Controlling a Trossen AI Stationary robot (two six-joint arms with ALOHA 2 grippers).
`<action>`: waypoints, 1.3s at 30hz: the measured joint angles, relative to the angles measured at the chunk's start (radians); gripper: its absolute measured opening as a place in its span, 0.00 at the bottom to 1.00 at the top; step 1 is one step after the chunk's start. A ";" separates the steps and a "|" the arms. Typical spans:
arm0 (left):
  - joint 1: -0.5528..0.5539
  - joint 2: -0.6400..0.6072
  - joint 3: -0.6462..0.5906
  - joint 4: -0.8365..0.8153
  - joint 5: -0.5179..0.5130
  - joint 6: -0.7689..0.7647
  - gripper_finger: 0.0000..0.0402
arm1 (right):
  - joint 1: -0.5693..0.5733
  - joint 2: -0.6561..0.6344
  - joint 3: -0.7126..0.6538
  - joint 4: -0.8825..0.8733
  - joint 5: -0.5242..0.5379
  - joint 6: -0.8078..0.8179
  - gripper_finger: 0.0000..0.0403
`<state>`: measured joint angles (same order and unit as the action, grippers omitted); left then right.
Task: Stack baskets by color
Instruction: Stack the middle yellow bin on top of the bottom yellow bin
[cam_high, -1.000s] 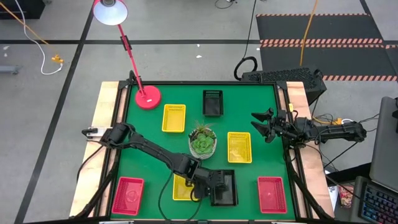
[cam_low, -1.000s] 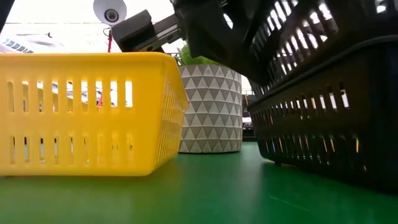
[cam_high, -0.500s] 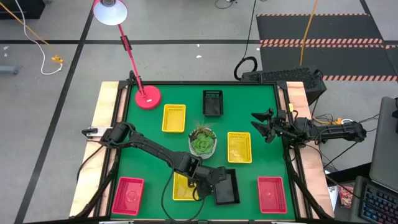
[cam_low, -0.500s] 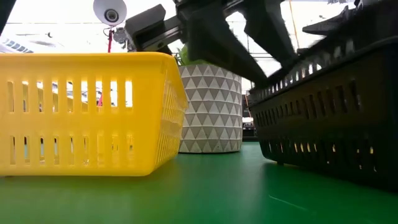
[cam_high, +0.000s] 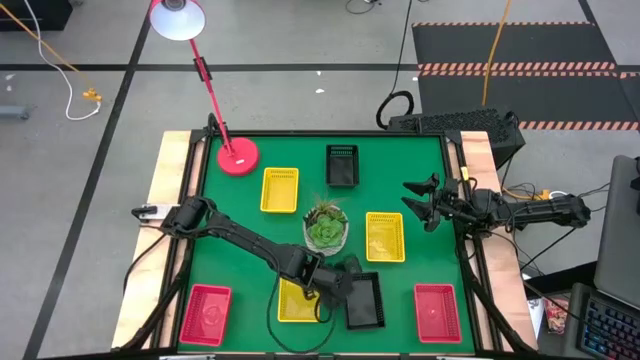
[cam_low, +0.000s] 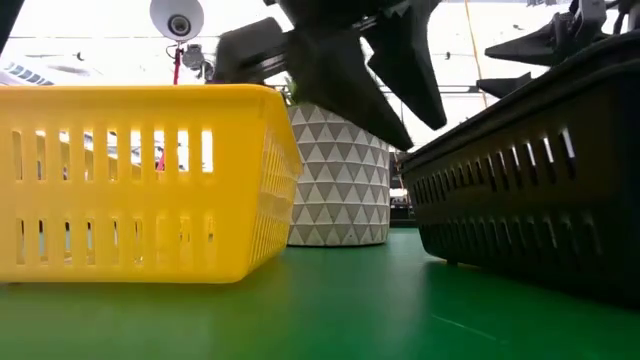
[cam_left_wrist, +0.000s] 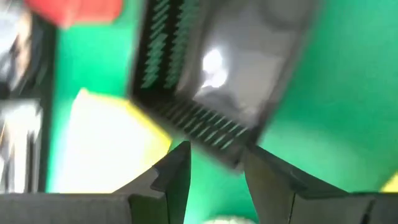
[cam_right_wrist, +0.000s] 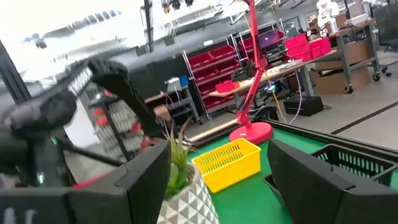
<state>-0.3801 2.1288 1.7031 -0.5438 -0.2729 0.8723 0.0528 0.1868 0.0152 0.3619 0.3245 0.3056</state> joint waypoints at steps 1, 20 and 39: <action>0.000 0.000 0.000 -0.002 -0.048 -0.049 0.37 | 0.000 0.008 0.004 -0.002 0.001 -0.015 0.65; 0.048 -0.277 0.000 -0.316 0.097 -0.641 0.37 | -0.011 0.228 0.151 0.030 0.021 -0.150 0.65; 0.079 -0.725 -0.315 -0.261 0.168 -0.837 0.37 | 0.044 0.589 0.477 -0.249 0.014 -0.223 0.65</action>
<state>-0.3010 1.4043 1.3883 -0.8048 -0.1053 0.0355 0.0964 0.7759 0.4920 0.1125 0.3388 0.0828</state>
